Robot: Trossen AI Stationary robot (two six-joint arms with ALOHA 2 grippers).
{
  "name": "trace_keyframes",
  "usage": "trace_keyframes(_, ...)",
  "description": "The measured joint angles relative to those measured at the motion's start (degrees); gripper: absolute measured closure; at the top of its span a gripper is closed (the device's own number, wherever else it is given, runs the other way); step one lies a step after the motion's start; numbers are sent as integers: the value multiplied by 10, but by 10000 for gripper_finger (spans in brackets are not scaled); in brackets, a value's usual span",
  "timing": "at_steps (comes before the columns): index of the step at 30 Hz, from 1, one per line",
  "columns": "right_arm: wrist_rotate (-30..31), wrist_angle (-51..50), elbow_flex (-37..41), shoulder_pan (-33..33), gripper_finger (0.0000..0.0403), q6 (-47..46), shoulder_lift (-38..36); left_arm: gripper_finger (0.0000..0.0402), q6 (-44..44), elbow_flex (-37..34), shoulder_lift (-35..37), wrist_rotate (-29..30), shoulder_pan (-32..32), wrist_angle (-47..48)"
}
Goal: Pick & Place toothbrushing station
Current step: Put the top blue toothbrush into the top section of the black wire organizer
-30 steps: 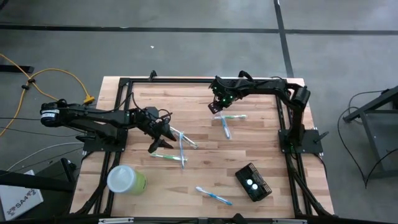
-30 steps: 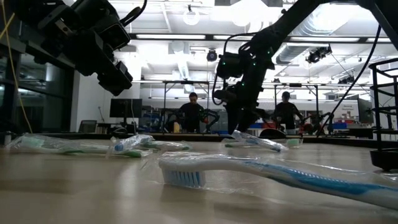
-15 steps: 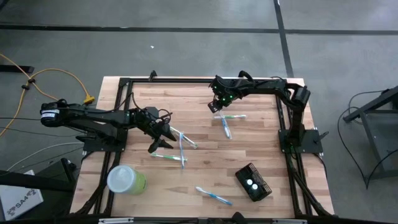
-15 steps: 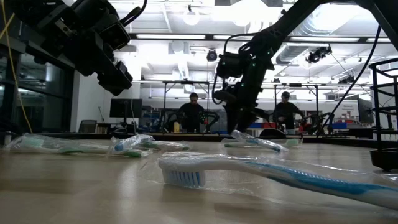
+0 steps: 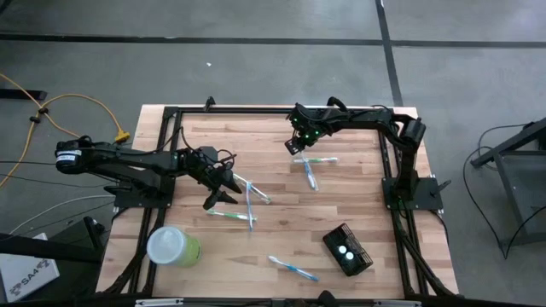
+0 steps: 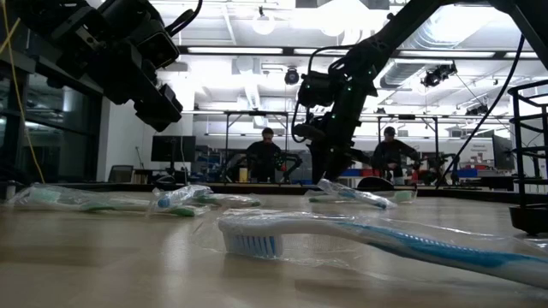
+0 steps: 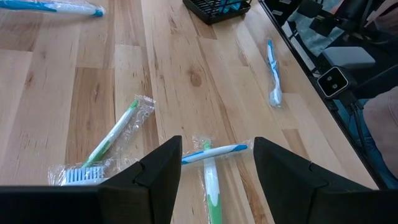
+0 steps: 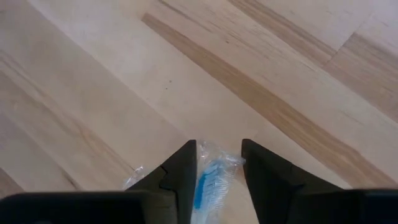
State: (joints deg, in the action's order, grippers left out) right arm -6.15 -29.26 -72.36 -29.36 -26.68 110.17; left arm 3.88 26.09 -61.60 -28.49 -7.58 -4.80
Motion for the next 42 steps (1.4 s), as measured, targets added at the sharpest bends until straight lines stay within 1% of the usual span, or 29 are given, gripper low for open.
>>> trace_keyframes(4,-1,0,0,0,317,0,0,206,0,0,0,0,0,0)
trace_keyframes(8,-17,0,0,0,350,6,0,206,0,0,0,0,0,0)
trace_keyframes(12,-21,0,0,0,375,10,0,206,0,0,0,0,0,0)
trace_keyframes(16,-39,0,0,0,395,14,0,206,0,0,0,-1,0,0)
trace_keyframes(31,-64,-3,0,0,400,15,-6,206,0,0,0,-3,0,0)
trace_keyframes(36,-65,1,0,10,400,15,-41,206,0,0,0,-3,0,0)
trace_keyframes(40,-94,5,0,23,400,12,-85,206,0,0,0,-3,0,0)
trace_keyframes(42,-94,2,0,31,400,12,-113,206,0,0,0,-3,0,0)
